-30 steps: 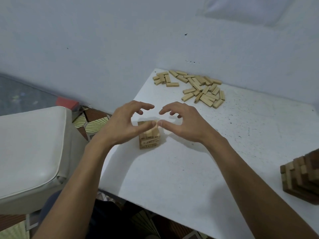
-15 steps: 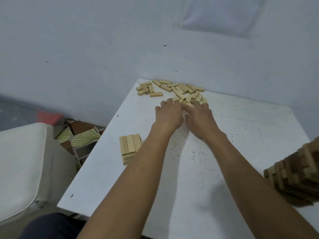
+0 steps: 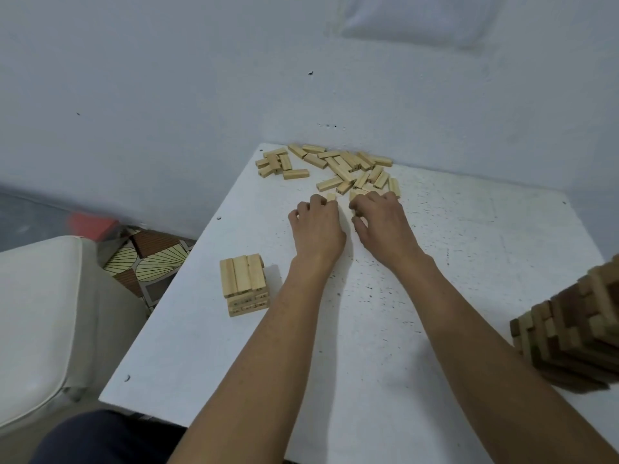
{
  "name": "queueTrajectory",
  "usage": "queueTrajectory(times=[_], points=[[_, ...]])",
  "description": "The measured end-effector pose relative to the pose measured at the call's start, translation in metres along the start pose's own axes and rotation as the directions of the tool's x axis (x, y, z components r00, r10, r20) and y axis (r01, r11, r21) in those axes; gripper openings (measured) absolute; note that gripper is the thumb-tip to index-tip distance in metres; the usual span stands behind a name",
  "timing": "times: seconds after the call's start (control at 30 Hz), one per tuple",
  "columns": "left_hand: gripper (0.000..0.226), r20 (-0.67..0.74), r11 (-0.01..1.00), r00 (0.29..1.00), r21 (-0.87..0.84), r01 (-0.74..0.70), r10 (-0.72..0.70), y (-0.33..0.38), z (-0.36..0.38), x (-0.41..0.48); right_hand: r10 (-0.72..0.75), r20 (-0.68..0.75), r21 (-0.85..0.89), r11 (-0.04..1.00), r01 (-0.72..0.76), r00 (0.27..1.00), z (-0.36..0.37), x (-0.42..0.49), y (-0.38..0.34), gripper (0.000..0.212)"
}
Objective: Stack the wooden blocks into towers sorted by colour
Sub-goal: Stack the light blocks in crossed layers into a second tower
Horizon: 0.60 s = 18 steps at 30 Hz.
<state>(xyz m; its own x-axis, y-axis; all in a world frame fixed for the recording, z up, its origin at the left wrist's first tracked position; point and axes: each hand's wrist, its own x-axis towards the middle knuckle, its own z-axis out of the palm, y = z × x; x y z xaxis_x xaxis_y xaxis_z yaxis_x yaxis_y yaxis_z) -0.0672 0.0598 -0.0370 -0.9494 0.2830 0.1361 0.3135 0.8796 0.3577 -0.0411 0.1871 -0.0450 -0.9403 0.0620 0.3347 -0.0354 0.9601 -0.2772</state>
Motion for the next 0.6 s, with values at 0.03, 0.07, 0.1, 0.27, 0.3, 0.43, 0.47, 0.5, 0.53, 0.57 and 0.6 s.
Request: queueTrajectory(times=[0.03,0.07,0.1,0.27,0.3,0.43,0.47,0.5,0.53,0.57,0.6], points=[[0.040,-0.016,0.999,1.000,-0.035,-0.003,0.003,-0.001,0.001,-0.002,-0.005,-0.012,0.016,1.000,0.005,1.000,0.000,-0.002,0.000,0.019],[0.039,-0.027,0.997,1.000,-0.071,-0.011,0.009,-0.002,0.002,-0.004,-0.009,-0.030,0.032,0.999,0.010,0.999,-0.001,-0.004,-0.001,0.017],[0.038,-0.035,0.994,0.999,-0.109,-0.017,0.013,-0.003,0.002,-0.006,-0.011,-0.049,0.049,0.999,0.014,0.999,-0.001,-0.005,-0.002,0.014],[0.028,-0.048,0.975,0.999,-0.223,-0.018,0.007,-0.007,0.005,-0.017,-0.004,-0.083,0.189,0.982,0.019,0.997,-0.003,-0.013,-0.006,0.006],[0.027,-0.049,0.973,0.999,-0.230,-0.016,0.005,-0.008,0.006,-0.019,0.004,-0.088,0.196,0.980,0.013,0.996,-0.002,-0.014,-0.006,0.008],[0.027,-0.060,0.971,0.998,-0.236,-0.036,0.022,-0.010,0.007,-0.020,0.065,-0.106,0.074,0.996,-0.058,0.992,0.000,-0.016,-0.002,0.016],[0.026,-0.056,0.970,0.998,-0.239,-0.046,0.034,-0.010,0.007,-0.020,0.083,-0.107,0.069,0.995,-0.076,0.991,-0.001,-0.017,-0.001,0.018],[0.025,-0.048,0.968,0.998,-0.243,-0.053,0.043,-0.010,0.006,-0.018,0.098,-0.102,0.072,0.993,-0.091,0.990,-0.001,-0.017,0.000,0.019],[0.025,-0.032,0.968,0.998,-0.246,-0.055,0.048,-0.010,0.005,-0.017,0.110,-0.093,0.075,0.992,-0.104,0.990,-0.002,-0.017,0.000,0.021],[0.025,-0.014,0.967,0.999,-0.248,-0.053,0.052,-0.011,0.004,-0.016,0.121,-0.084,0.078,0.990,-0.114,0.989,-0.002,-0.017,0.000,0.021],[0.026,0.000,0.967,0.999,-0.251,-0.052,0.054,-0.011,0.003,-0.014,0.128,-0.077,0.080,0.989,-0.122,0.989,-0.003,-0.017,0.000,0.022]])
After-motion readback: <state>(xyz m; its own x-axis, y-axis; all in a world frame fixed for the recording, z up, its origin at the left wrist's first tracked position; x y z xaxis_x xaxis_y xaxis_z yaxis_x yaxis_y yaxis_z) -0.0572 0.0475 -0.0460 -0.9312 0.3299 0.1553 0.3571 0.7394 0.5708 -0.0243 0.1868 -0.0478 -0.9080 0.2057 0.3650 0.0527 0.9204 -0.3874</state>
